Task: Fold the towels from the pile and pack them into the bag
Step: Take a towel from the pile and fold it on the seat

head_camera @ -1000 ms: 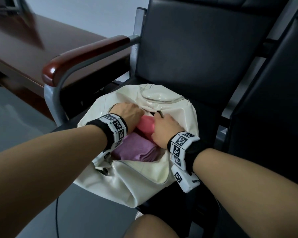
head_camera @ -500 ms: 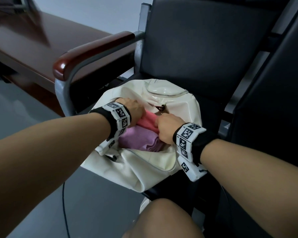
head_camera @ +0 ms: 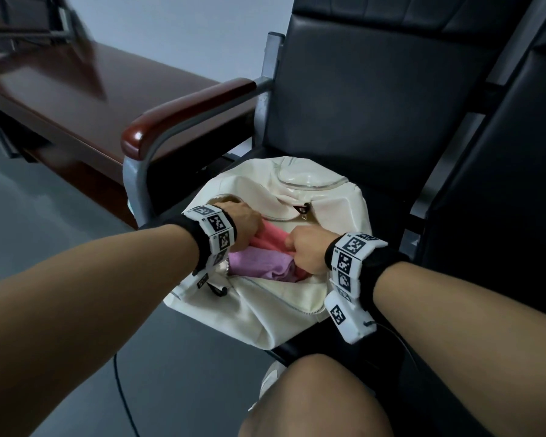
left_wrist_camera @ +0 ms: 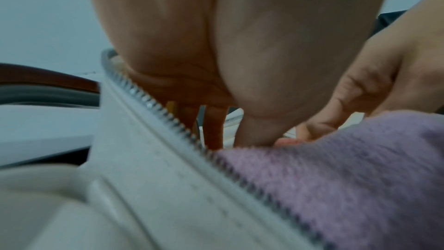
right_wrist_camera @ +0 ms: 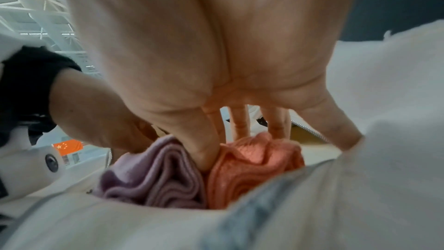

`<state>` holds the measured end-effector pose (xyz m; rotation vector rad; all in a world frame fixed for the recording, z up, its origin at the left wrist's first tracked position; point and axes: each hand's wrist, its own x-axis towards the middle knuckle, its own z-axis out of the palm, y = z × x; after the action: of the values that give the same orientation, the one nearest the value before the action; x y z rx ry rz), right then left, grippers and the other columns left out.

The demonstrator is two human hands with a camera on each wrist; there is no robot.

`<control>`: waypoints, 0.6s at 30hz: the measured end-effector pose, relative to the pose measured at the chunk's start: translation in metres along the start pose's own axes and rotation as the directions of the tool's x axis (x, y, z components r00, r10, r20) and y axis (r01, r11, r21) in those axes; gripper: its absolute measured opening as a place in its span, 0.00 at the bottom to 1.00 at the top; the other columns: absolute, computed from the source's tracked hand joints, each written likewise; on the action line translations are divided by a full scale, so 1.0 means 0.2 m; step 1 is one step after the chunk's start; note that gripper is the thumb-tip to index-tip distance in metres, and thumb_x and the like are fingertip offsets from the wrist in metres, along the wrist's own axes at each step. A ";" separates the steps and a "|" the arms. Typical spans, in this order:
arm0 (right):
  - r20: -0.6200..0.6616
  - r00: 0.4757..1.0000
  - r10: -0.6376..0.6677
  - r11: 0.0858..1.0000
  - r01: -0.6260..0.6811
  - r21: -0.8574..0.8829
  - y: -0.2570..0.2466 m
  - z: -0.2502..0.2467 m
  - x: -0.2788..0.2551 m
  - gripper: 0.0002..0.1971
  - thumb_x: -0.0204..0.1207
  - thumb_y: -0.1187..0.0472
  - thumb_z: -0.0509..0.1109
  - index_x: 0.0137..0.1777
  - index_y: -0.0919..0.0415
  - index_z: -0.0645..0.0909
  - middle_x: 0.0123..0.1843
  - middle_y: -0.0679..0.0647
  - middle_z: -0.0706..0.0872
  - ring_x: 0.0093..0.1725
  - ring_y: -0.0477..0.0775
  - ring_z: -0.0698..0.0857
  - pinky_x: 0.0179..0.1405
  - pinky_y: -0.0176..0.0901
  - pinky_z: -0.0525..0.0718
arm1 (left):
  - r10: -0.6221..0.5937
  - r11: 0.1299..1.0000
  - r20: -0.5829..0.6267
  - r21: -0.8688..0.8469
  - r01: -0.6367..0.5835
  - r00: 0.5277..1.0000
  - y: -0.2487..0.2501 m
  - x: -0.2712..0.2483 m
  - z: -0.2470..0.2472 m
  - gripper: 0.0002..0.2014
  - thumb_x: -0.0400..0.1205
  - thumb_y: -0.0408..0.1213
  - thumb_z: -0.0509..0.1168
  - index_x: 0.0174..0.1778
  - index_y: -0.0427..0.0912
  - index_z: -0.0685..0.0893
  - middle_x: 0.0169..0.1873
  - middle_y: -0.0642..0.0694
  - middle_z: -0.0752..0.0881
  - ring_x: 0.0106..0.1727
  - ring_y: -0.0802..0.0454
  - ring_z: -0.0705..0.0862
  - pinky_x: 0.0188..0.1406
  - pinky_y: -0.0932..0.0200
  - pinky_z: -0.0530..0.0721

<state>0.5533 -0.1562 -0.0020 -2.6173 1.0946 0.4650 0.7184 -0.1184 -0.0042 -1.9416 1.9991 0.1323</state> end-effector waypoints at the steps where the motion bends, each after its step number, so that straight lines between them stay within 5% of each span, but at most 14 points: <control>1: 0.012 1.000 -0.002 1.000 0.002 0.004 0.00 0.00 0.00 0.18 0.81 0.71 0.60 0.67 0.65 0.83 0.59 0.61 0.85 0.57 0.62 0.84 0.53 0.45 0.82 | -0.001 1.000 0.014 -0.008 0.001 1.000 0.00 -0.01 0.00 0.14 0.83 0.34 0.62 0.56 0.56 0.88 0.53 0.50 0.89 0.55 0.44 0.88 0.58 0.48 0.87; 4: 0.072 0.997 -0.002 1.000 0.001 0.022 -0.01 0.01 -0.01 0.18 0.80 0.69 0.61 0.67 0.60 0.83 0.51 0.55 0.82 0.50 0.58 0.81 0.47 0.44 0.78 | 0.013 0.999 0.068 -0.031 -0.011 0.998 -0.01 -0.04 -0.01 0.14 0.83 0.33 0.62 0.54 0.58 0.87 0.53 0.50 0.89 0.55 0.44 0.88 0.60 0.46 0.87; 13: 0.160 0.985 -0.060 0.996 0.048 0.077 -0.02 0.02 -0.06 0.20 0.81 0.65 0.66 0.72 0.51 0.80 0.54 0.52 0.81 0.50 0.54 0.80 0.47 0.43 0.78 | 0.046 0.997 0.160 0.052 -0.055 0.986 0.00 -0.08 -0.02 0.14 0.83 0.38 0.65 0.62 0.56 0.88 0.54 0.49 0.89 0.59 0.45 0.86 0.63 0.49 0.83; 18: 0.053 0.997 -0.053 0.991 0.047 0.123 0.00 0.05 -0.07 0.09 0.75 0.59 0.74 0.53 0.48 0.81 0.43 0.45 0.80 0.47 0.53 0.81 0.37 0.40 0.74 | -0.016 0.999 0.124 0.042 0.011 0.992 0.03 -0.13 -0.03 0.13 0.80 0.42 0.64 0.59 0.59 0.85 0.47 0.52 0.87 0.52 0.46 0.86 0.54 0.49 0.85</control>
<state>0.5421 -0.1434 -0.0060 -2.5037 1.0046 0.4438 0.7121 -0.0947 0.0086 -1.8735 1.8932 0.2017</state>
